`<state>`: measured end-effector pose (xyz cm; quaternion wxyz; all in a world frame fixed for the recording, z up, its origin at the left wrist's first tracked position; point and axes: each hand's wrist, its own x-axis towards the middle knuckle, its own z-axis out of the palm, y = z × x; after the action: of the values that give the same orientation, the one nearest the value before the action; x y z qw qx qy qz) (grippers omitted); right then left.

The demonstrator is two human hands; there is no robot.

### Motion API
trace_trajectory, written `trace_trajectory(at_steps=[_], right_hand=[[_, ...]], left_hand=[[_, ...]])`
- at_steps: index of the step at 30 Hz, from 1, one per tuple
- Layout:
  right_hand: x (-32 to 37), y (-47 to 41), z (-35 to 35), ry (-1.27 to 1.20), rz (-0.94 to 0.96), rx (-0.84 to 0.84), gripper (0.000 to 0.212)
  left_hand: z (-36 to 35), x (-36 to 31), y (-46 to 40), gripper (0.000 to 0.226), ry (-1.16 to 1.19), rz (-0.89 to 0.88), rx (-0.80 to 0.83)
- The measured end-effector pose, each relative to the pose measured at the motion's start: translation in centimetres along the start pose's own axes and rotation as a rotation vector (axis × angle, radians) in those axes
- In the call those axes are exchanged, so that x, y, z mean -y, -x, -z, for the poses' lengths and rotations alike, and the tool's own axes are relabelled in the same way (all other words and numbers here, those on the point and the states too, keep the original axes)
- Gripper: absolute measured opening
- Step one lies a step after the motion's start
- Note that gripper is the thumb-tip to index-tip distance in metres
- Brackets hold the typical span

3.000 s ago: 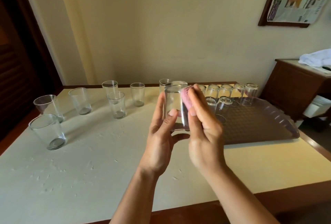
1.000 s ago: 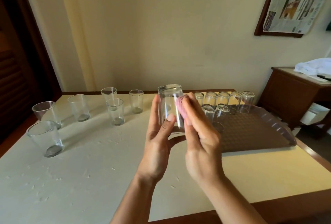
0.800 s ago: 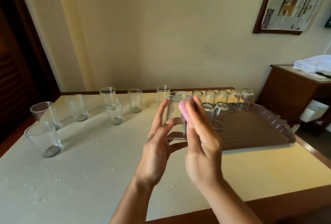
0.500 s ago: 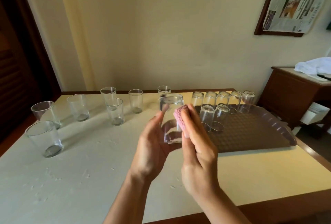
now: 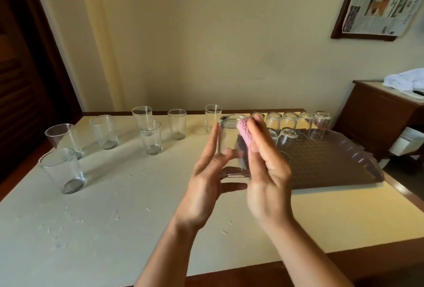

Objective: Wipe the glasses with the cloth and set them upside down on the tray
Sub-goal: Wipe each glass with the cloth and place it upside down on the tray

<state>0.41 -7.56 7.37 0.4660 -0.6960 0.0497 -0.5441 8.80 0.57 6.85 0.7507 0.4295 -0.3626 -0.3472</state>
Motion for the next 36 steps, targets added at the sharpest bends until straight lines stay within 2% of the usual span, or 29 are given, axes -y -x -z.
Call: trace_trajectory(at_steps=[3,4,7,11,13,15,19,22,26,30,33,36], right_hand=[[0.8,-0.6,0.0,0.068,0.012,0.015,0.040],[1.1,0.1,-0.3,0.059,0.019,0.041,0.040],[1.1,2.7,-1.1,0.078,0.050,0.050,0.042],[0.7,0.5,0.0,-0.038,-0.011,-0.003,0.043],[0.6,-0.9,0.5,0.034,-0.028,-0.047,0.042],[1.0,-0.4,0.0,0.001,-0.039,-0.008,0.043],[1.0,3.0,-0.8,0.097,0.043,0.013,0.044],[0.2,1.3,0.2,0.103,0.068,-0.011,0.043],[0.0,-1.0,0.2,0.127,0.090,0.006,0.042],[0.4,2.4,-0.4,0.193,0.110,0.039,0.045],[0.2,1.8,0.5,0.139,0.098,0.023,0.043],[0.3,-0.7,0.9,0.128,0.071,-0.002,0.042]], left_hand=[[-0.5,0.3,-0.2,0.079,0.022,-0.104,-0.119],[-0.6,0.2,-0.4,0.079,0.028,-0.126,-0.149],[-0.7,-0.3,-0.7,0.064,0.053,-0.089,-0.149],[-0.5,-0.1,0.1,0.046,-0.011,-0.004,0.031],[-0.8,0.2,0.1,0.056,-0.007,-0.012,-0.005],[-1.1,0.3,-0.2,0.066,0.011,-0.060,-0.033],[-0.4,-0.4,-0.9,0.064,0.091,0.005,-0.005],[-0.5,-0.3,-0.6,0.066,0.027,0.051,0.063],[-1.4,0.1,-0.6,0.068,0.060,0.000,-0.027],[-1.0,-0.6,-1.0,0.056,0.184,0.020,-0.050],[-0.6,-0.7,-0.6,0.060,0.113,0.076,0.051],[-1.0,0.0,-0.5,0.061,0.086,0.046,0.025]])
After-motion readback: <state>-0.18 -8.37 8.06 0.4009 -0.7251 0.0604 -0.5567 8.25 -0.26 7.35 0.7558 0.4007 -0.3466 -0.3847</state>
